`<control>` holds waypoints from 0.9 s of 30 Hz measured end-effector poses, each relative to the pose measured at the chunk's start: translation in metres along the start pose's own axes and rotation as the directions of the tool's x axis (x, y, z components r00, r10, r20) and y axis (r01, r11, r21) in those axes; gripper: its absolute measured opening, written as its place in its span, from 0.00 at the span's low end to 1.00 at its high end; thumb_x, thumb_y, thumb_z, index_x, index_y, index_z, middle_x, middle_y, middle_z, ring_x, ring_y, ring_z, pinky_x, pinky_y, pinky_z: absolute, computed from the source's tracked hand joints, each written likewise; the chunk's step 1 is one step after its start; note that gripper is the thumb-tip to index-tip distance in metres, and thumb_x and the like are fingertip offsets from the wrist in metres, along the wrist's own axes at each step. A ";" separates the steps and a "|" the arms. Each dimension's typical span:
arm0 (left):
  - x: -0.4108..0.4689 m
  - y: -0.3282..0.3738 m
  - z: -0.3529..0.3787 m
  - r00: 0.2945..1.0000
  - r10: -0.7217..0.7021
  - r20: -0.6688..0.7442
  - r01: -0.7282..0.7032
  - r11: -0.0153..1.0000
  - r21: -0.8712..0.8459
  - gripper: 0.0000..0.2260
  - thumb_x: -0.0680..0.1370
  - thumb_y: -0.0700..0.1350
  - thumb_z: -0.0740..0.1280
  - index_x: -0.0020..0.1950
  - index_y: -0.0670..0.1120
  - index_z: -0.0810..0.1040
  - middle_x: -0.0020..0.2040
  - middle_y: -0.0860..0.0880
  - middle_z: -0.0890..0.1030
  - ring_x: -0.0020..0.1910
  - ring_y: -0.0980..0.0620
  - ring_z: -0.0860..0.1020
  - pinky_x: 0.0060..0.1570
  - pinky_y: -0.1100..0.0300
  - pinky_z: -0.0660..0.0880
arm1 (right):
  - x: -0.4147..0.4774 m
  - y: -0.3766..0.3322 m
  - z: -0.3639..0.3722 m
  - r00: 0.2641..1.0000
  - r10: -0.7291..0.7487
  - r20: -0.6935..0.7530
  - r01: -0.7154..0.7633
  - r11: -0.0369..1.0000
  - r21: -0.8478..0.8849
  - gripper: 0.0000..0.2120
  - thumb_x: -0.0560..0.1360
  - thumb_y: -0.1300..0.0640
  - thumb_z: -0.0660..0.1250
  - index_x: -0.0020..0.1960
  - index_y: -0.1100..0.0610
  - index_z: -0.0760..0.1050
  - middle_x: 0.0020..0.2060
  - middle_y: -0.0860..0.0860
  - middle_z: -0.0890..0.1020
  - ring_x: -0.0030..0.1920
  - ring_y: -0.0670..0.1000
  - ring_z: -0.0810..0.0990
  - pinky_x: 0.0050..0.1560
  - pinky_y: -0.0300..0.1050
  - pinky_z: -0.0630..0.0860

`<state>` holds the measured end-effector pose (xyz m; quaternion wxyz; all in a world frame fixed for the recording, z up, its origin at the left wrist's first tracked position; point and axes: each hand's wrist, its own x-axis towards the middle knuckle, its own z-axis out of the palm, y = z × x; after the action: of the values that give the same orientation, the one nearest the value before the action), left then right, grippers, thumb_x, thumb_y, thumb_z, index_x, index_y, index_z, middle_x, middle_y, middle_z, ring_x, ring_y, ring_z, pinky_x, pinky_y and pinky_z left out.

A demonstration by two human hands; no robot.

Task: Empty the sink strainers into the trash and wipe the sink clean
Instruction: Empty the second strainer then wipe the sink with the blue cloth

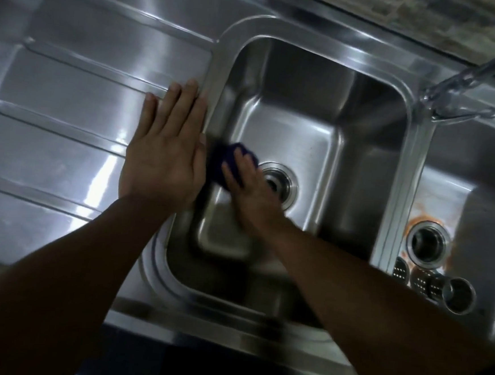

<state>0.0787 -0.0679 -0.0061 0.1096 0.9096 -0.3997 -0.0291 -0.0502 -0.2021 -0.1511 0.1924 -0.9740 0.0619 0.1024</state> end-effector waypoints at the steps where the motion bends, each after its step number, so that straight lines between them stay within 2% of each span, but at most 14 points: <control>1: 0.000 0.000 0.000 1.000 -0.006 0.001 0.006 1.000 -0.010 0.26 0.83 0.48 0.50 0.81 0.41 0.58 0.82 0.43 0.55 0.83 0.44 0.51 0.81 0.43 0.48 | 0.012 0.015 -0.010 0.998 0.060 -0.003 -0.060 0.998 -0.003 0.27 0.83 0.63 0.54 0.81 0.55 0.54 0.81 0.61 0.49 0.81 0.64 0.49 0.80 0.56 0.51; 3: 0.000 0.000 -0.001 1.000 -0.004 0.006 0.004 1.000 -0.026 0.26 0.83 0.48 0.49 0.81 0.42 0.58 0.82 0.44 0.55 0.83 0.45 0.50 0.81 0.43 0.47 | 0.033 0.046 -0.031 0.975 0.220 -0.004 -0.220 0.974 -0.049 0.29 0.84 0.62 0.53 0.82 0.54 0.49 0.81 0.61 0.44 0.81 0.64 0.43 0.80 0.57 0.50; 6: 0.000 0.000 -0.002 1.000 0.006 0.005 -0.006 1.000 -0.028 0.26 0.83 0.48 0.50 0.81 0.42 0.58 0.82 0.43 0.55 0.83 0.44 0.51 0.81 0.42 0.48 | 0.028 0.078 -0.057 0.887 0.461 -0.011 -0.458 0.877 -0.148 0.35 0.82 0.64 0.56 0.82 0.56 0.43 0.80 0.64 0.39 0.80 0.66 0.40 0.80 0.58 0.46; 10: -0.001 0.002 -0.003 1.000 -0.008 0.004 0.008 1.000 -0.024 0.26 0.83 0.47 0.51 0.81 0.42 0.58 0.83 0.44 0.54 0.83 0.45 0.50 0.81 0.43 0.48 | -0.016 0.070 -0.061 0.774 0.633 -0.002 -0.627 0.767 -0.140 0.33 0.83 0.67 0.52 0.82 0.60 0.40 0.79 0.68 0.39 0.80 0.68 0.40 0.80 0.61 0.47; 15: -0.004 0.005 -0.005 1.000 0.022 0.003 -0.022 1.000 -0.012 0.26 0.83 0.47 0.50 0.81 0.41 0.58 0.82 0.41 0.55 0.82 0.42 0.51 0.80 0.42 0.49 | -0.047 0.014 -0.048 0.768 0.613 0.187 -0.589 0.790 -0.172 0.29 0.83 0.65 0.49 0.81 0.61 0.42 0.78 0.71 0.40 0.79 0.71 0.43 0.78 0.63 0.50; 17: -0.006 0.009 -0.007 1.000 0.009 -0.004 -0.009 1.000 -0.020 0.26 0.83 0.47 0.49 0.80 0.40 0.59 0.82 0.40 0.56 0.82 0.42 0.52 0.80 0.43 0.49 | -0.060 -0.001 -0.051 0.766 0.556 0.324 -0.528 0.831 -0.177 0.32 0.82 0.65 0.53 0.82 0.59 0.44 0.79 0.69 0.40 0.79 0.71 0.43 0.79 0.61 0.51; 19: -0.012 0.013 -0.011 1.000 -0.004 -0.021 0.003 0.999 -0.054 0.25 0.83 0.45 0.50 0.80 0.38 0.60 0.81 0.39 0.57 0.82 0.40 0.53 0.81 0.43 0.49 | -0.075 -0.010 -0.064 0.760 0.503 0.412 -0.512 0.853 -0.096 0.37 0.79 0.63 0.62 0.82 0.58 0.45 0.80 0.66 0.43 0.80 0.69 0.47 0.79 0.58 0.53; 21: -0.018 0.017 -0.013 0.999 -0.016 -0.041 0.011 0.992 -0.128 0.24 0.84 0.43 0.51 0.79 0.36 0.61 0.80 0.36 0.58 0.81 0.39 0.55 0.81 0.43 0.50 | -0.095 -0.014 -0.084 0.803 0.448 0.392 -0.505 0.862 0.050 0.42 0.76 0.63 0.67 0.82 0.58 0.45 0.80 0.64 0.46 0.79 0.66 0.53 0.78 0.54 0.58; 23: -0.025 0.023 -0.016 0.996 -0.086 -0.035 0.075 0.967 -0.244 0.24 0.84 0.43 0.52 0.79 0.36 0.61 0.80 0.36 0.59 0.81 0.39 0.55 0.81 0.43 0.49 | -0.122 -0.014 -0.106 0.848 0.431 0.308 -0.502 0.839 0.211 0.46 0.73 0.67 0.70 0.82 0.55 0.47 0.81 0.59 0.47 0.79 0.63 0.58 0.76 0.51 0.63; 25: -0.036 0.040 -0.016 0.988 -0.154 0.008 0.149 0.939 -0.309 0.26 0.83 0.46 0.52 0.79 0.36 0.60 0.81 0.37 0.58 0.81 0.40 0.54 0.81 0.45 0.48 | -0.152 -0.008 -0.129 0.887 0.416 0.201 -0.462 0.811 0.358 0.45 0.75 0.68 0.68 0.83 0.52 0.48 0.82 0.55 0.48 0.79 0.59 0.58 0.76 0.45 0.60; 27: -0.053 0.065 -0.012 0.997 -0.068 0.040 0.076 0.964 -0.254 0.27 0.82 0.48 0.54 0.78 0.34 0.61 0.80 0.35 0.60 0.80 0.37 0.57 0.80 0.43 0.51 | -0.184 -0.002 -0.152 0.905 0.420 0.066 -0.390 0.760 0.519 0.36 0.80 0.66 0.62 0.82 0.51 0.51 0.82 0.53 0.51 0.81 0.53 0.55 0.75 0.33 0.52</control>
<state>-0.0024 -0.0697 0.0184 0.2183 0.9014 -0.3608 -0.0983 -0.2014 -0.2444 0.0284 0.4203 -0.8507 0.3012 0.0944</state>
